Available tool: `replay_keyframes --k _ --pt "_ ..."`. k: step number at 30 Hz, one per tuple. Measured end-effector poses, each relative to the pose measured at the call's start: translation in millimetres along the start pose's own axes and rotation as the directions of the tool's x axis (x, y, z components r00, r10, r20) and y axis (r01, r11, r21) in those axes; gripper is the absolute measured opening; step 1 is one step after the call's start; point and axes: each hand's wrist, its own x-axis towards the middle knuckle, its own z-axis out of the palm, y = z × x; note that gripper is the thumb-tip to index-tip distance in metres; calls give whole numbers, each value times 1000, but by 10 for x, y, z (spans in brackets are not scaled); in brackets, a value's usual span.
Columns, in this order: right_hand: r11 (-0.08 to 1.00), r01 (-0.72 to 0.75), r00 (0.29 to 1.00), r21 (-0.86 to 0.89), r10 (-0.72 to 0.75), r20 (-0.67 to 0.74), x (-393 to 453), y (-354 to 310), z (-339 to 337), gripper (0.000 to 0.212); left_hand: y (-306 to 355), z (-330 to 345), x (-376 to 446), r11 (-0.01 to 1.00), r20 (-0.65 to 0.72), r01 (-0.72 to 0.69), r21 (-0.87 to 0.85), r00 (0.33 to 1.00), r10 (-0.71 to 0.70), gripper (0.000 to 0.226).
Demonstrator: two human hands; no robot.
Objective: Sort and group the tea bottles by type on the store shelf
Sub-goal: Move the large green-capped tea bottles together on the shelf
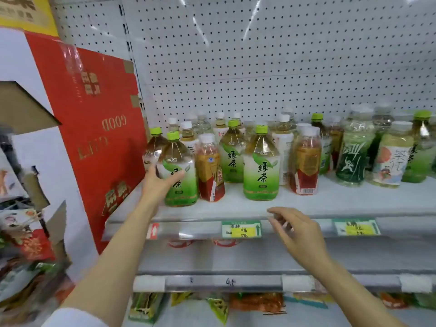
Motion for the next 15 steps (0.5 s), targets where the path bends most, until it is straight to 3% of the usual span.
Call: replay_keyframes --k 4,6,11,15 --pt "995 -102 988 8 102 -119 212 22 79 20 -167 -1 129 1000 -25 -13 -18 1000 13 96" --pt "983 -181 977 -26 177 -120 326 86 132 22 -180 26 129 998 -39 -38 -48 999 36 86" --pt "903 -426 895 47 429 -127 643 210 266 54 -168 158 -64 987 -64 -130 -91 990 124 80" --pt "824 -541 832 170 554 -37 823 287 384 84 -159 178 -79 959 -95 -94 -266 993 71 80"
